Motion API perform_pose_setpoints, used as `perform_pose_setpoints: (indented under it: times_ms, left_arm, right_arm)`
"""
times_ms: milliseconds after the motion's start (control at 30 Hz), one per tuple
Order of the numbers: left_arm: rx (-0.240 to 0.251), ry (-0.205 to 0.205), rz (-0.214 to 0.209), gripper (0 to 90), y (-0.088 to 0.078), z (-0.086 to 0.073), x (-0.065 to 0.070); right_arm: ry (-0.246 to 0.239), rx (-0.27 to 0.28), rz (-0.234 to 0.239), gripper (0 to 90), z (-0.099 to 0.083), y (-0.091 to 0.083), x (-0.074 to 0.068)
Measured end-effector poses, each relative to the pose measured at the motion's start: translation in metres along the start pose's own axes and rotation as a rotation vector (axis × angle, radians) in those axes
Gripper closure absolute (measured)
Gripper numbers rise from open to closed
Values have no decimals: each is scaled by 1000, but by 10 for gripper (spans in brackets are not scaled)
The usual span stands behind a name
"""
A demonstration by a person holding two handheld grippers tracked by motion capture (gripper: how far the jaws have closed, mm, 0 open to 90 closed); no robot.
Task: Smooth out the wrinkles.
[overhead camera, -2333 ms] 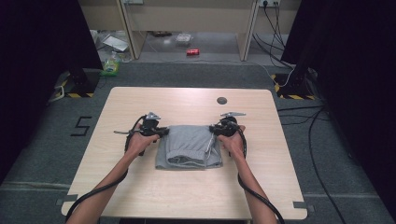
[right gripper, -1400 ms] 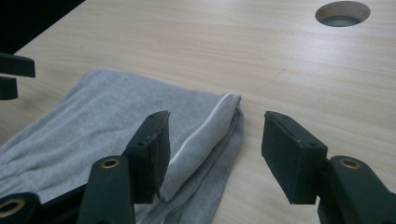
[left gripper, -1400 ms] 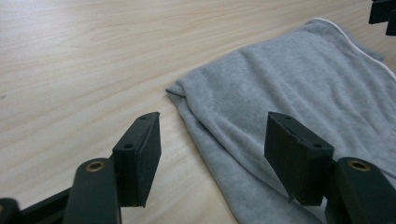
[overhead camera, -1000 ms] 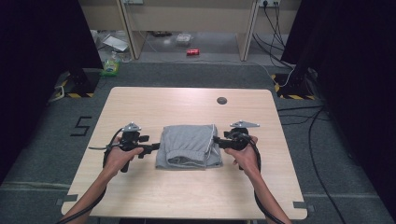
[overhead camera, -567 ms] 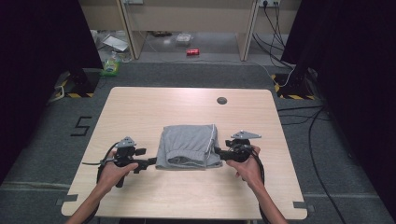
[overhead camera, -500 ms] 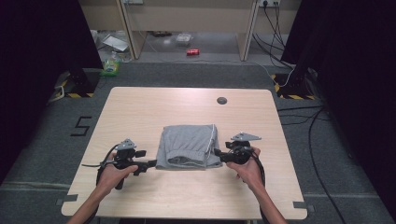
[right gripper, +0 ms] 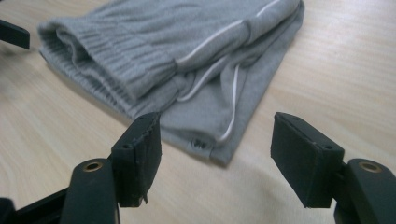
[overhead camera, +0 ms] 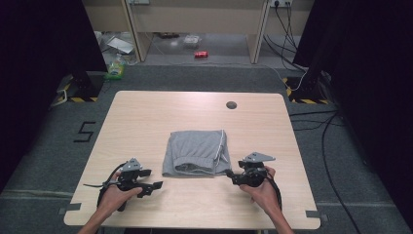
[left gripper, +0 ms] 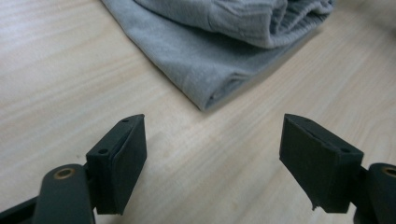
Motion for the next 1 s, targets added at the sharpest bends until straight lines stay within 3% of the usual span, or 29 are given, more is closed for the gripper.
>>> perform_pose_setpoints:
  times_ms: [100,233,733,800,1000]
  left_arm:
    - [-11,22,14,210,-1,-5,4]
    - [-11,26,16,196,-4,-7,7]
    - [-41,135,100,166,-10,-20,19]
    - [-45,167,122,165,-9,-21,21]
    - [-50,169,126,149,-8,-22,25]
  right_arm:
    - [-25,-14,-13,309,-8,-3,-1]
    - [-23,-22,-18,271,-16,-6,-3]
    - [-71,-90,-74,191,-42,-11,-8]
    - [-79,-104,-82,180,-46,-11,-9]
    - [-106,-119,-103,159,-54,-10,-12]
Point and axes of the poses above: each handheld gripper's, and its own axes: y roughly forward along the jaws, z roughly out of its top, x roughly to its right, the point moved 5 cm from there along y, roughly forward along the jaws, and after that the axes turned 12 degrees about y, right-handed, at the moved point
